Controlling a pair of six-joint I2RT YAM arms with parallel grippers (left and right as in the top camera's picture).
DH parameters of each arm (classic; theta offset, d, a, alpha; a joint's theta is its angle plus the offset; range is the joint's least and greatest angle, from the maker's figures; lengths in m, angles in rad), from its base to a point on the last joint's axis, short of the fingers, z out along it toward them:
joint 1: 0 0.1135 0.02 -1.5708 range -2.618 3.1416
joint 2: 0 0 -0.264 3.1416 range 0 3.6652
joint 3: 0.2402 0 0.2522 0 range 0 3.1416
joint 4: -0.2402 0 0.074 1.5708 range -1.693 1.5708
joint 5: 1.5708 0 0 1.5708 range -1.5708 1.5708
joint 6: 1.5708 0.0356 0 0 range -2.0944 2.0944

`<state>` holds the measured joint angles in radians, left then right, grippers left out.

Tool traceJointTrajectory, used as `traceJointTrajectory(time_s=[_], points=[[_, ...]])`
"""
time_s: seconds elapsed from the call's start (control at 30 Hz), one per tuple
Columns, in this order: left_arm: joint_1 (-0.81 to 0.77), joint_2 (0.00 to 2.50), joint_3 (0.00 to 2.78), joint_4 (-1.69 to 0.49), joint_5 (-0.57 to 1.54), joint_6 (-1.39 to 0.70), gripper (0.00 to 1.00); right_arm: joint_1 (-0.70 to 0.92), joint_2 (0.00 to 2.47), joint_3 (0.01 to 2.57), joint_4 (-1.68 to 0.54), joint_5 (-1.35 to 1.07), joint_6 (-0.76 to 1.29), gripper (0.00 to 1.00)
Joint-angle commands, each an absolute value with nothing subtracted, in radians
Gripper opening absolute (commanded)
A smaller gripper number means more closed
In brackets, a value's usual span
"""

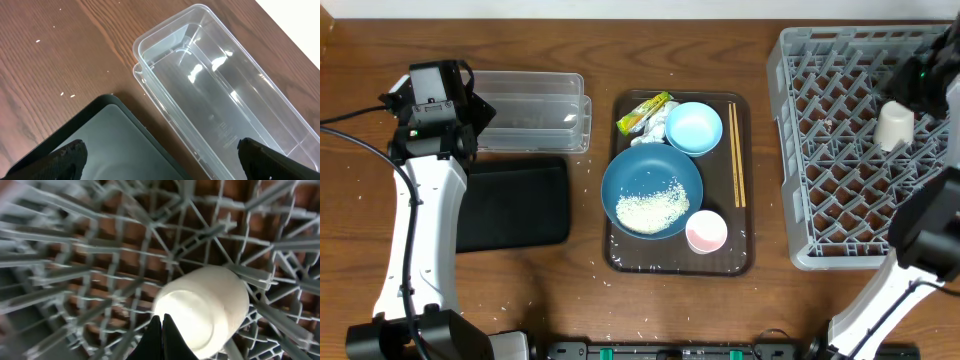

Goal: Sort waste into correct bins and load items into the dishwasher rack
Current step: 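Lower the white cup upside down into the rack and open the right gripper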

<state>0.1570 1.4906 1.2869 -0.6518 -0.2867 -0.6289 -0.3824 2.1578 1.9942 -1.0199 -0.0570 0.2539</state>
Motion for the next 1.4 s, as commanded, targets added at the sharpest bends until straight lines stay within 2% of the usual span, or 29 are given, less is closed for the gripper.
traceJointTrajectory(time_s=[0.0,0.23,0.47,0.7,0.83,1.37], points=[[0.162,1.498,1.281,-0.654,-0.289,-0.633,0.99,-0.394,2.179,1.999,-1.036,-0.008,0.276,0.01],[0.162,1.498,1.281,-0.654,-0.289,-0.633,0.99,-0.412,2.142,1.999,-1.082,0.009,0.278,0.01],[0.162,1.498,1.281,-0.654,-0.289,-0.633,0.99,-0.418,2.06,1.999,-1.134,0.13,0.329,0.01],[0.162,1.498,1.281,-0.654,-0.289,-0.633,0.99,-0.404,1.99,1.999,-1.14,0.081,0.329,0.01],[0.162,1.498,1.281,-0.654,-0.289,-0.633,0.99,-0.402,2.001,1.999,-1.102,0.012,0.328,0.01],[0.162,1.498,1.281,-0.654,-0.289,-0.633,0.99,-0.39,2.162,1.999,-1.053,0.005,0.323,0.01]])
